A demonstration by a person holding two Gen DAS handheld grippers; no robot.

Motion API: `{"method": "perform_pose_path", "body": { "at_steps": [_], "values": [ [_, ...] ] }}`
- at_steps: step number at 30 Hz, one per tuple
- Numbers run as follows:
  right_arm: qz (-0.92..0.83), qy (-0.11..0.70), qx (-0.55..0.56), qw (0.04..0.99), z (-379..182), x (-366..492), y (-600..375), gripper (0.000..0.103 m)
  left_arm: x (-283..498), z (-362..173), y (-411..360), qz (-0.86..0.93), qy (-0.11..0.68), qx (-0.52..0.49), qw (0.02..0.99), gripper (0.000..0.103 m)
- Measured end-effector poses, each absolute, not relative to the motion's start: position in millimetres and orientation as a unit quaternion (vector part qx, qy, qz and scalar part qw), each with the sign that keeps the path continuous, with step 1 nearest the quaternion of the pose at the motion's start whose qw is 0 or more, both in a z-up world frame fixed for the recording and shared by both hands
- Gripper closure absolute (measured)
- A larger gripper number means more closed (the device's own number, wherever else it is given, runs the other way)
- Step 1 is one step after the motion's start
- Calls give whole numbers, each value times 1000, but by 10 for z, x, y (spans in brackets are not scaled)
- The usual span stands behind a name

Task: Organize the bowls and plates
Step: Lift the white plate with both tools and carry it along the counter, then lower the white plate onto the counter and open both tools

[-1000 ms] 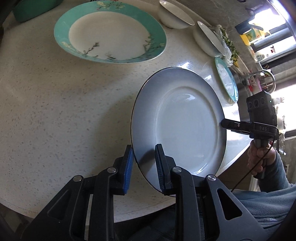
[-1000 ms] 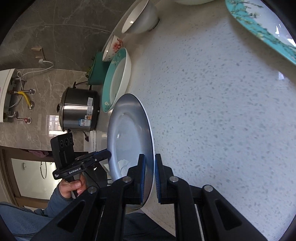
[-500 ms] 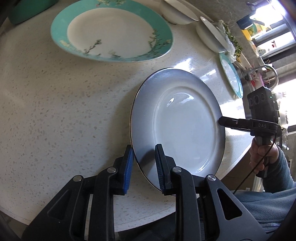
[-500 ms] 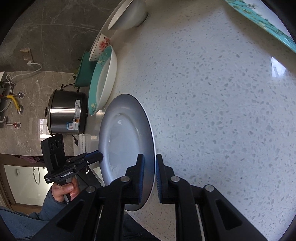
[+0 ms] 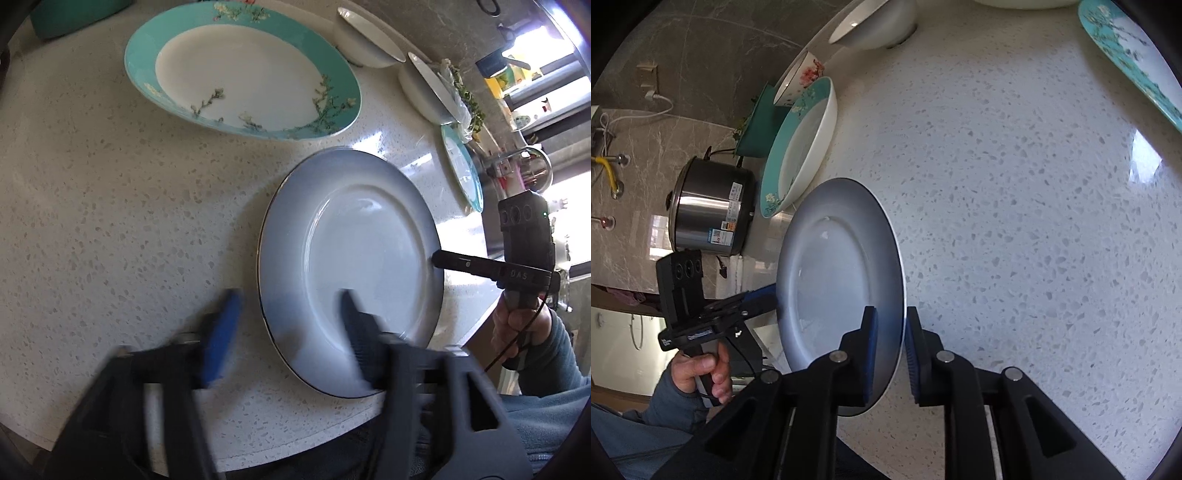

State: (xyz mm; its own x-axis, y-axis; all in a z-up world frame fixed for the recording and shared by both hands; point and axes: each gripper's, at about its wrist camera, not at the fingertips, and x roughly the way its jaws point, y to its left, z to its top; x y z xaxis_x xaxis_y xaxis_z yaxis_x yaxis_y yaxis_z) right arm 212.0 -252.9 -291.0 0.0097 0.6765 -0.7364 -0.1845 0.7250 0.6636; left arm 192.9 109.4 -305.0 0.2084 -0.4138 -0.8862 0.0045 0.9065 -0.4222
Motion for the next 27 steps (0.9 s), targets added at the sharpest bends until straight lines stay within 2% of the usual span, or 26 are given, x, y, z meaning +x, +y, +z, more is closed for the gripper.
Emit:
{"method": "perform_pose_path", "body": {
  "at_steps": [4,5,7,8,12,16,21,27],
  "values": [
    [304,626,196,691,-2902,2104,-2515,82,1918,-2996,1182,-140,613,-162,760,37],
    [302,624,194,694,-2891,2093,-2503,77,1911,-2967,1234,-141,610,-167,762,33],
    [291,613,186,711,-2817,2066,-2516,58,1895,-2898,1344,-143,602,-173,767,28],
    [285,607,187,718,-2782,2056,-2544,45,1898,-2847,1423,-144,594,-178,771,27],
    [247,577,215,749,-2622,1995,-2738,35,2019,-2645,1612,-150,569,-193,785,27],
    [198,526,288,775,-2407,1844,-3131,34,2216,-2317,1435,-209,532,-177,801,27],
    [166,440,392,791,-2133,1662,-3871,34,2487,-2011,683,-302,512,-165,787,25],
    [150,401,408,806,-1984,1856,-4701,34,2878,-1980,-481,-316,524,-148,777,24]
  ]
}}
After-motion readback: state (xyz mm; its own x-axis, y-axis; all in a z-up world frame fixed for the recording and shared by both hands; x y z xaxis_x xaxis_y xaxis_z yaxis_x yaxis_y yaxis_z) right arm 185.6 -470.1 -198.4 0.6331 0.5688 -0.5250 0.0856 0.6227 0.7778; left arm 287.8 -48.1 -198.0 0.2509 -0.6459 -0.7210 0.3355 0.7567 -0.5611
